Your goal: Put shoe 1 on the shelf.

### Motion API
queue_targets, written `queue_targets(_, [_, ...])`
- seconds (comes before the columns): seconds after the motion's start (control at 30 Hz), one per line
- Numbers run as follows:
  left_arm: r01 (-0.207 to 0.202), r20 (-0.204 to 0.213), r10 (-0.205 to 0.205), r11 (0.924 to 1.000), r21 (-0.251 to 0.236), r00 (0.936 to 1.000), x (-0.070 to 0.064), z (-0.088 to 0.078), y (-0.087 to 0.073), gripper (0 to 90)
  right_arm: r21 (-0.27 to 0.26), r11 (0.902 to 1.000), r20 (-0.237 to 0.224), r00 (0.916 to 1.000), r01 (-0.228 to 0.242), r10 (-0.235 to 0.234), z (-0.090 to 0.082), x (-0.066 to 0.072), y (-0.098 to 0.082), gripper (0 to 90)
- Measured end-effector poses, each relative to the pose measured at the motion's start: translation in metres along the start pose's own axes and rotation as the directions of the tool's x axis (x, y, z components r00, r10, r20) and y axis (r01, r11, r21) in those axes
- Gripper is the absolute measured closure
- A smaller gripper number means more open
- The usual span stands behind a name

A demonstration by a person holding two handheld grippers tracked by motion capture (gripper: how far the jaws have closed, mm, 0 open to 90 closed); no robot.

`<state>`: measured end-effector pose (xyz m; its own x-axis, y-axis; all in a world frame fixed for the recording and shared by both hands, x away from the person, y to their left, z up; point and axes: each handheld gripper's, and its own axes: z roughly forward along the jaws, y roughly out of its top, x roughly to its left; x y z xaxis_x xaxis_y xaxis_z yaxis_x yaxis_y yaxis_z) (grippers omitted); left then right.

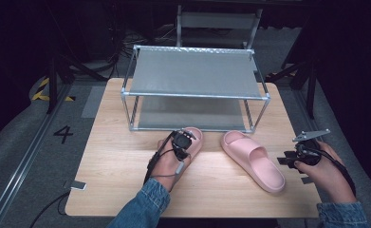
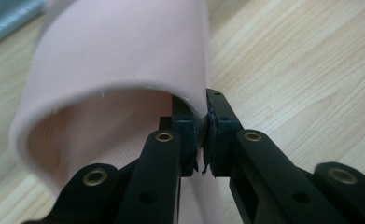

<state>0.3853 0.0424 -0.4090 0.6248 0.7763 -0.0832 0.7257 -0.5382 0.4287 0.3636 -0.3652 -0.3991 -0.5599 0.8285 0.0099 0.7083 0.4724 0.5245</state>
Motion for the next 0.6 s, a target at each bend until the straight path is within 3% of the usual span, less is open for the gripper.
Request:
queue_targets(0.13, [0.004,-0.002,-0.004,1.0,0.005,1.0,0.005,-0.008,-0.001,84.5,-0.004,0.9999,0.006,0.9999,-0.016,0.016,0.0,0.0,-0.001,56.0])
queue_targets(0.27, [-0.014,0.03,0.014,0.9999,0.007,0.9994,0.008,-0.019,-0.001,84.5,-0.015,0.9996,0.009,0.9997,-0.024,0.024,-0.001,-0.001,-0.001,55.8])
queue_targets(0.53, [-0.109,0.033,0.108,0.9936,0.031,0.9936,0.002,-0.047,0.005,84.3,-0.007,0.9996,0.006,0.9996,-0.028,0.028,0.001,-0.001,-0.002,55.8])
queue_targets(0.6, [-0.112,0.042,0.11,0.9931,0.036,0.993,0.0,-0.054,0.007,84.4,-0.005,0.9996,0.005,0.9996,-0.027,0.027,0.002,-0.001,-0.002,55.8])
